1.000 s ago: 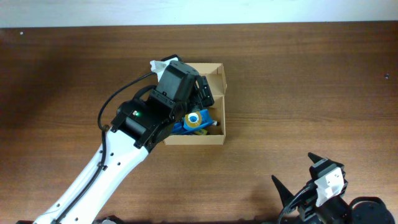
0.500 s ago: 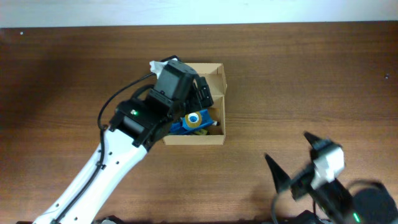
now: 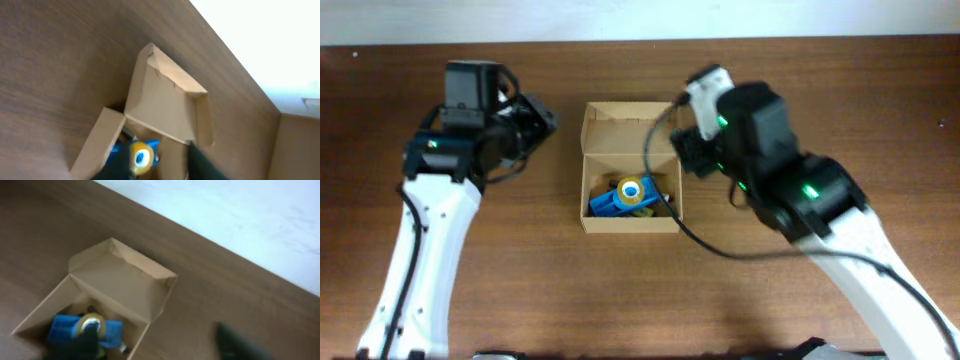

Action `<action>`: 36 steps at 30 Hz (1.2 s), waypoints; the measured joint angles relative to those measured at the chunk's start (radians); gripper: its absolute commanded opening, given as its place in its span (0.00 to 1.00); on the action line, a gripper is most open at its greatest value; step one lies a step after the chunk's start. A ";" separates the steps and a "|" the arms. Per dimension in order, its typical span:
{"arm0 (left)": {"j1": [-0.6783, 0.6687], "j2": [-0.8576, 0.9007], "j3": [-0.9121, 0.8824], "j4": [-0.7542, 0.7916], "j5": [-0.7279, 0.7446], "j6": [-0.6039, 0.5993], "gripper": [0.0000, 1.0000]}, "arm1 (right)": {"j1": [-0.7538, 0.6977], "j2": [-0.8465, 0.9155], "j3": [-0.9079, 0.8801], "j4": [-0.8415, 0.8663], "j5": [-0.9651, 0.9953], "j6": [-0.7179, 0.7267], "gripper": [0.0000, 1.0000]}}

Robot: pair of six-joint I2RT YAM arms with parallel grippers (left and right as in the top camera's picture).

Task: Pack container
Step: 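Withdraw the left gripper and raise both arms beside the box lid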

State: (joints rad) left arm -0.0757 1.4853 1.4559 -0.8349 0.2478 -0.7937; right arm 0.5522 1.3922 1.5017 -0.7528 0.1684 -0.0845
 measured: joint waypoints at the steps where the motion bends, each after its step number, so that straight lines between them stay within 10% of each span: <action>1: 0.021 0.018 0.001 0.009 0.020 0.008 0.02 | -0.002 0.031 0.011 0.013 0.001 -0.008 0.03; 20: 0.195 0.477 0.003 0.213 0.367 0.016 0.02 | -0.455 0.462 0.023 0.104 -0.418 0.342 0.04; 36: 0.143 0.705 0.003 0.305 0.561 0.008 0.02 | -0.452 0.757 0.024 0.206 -0.789 0.520 0.04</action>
State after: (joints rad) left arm 0.0669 2.1899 1.4590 -0.5301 0.8085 -0.7860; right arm 0.1001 2.1490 1.5253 -0.5472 -0.6209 0.4355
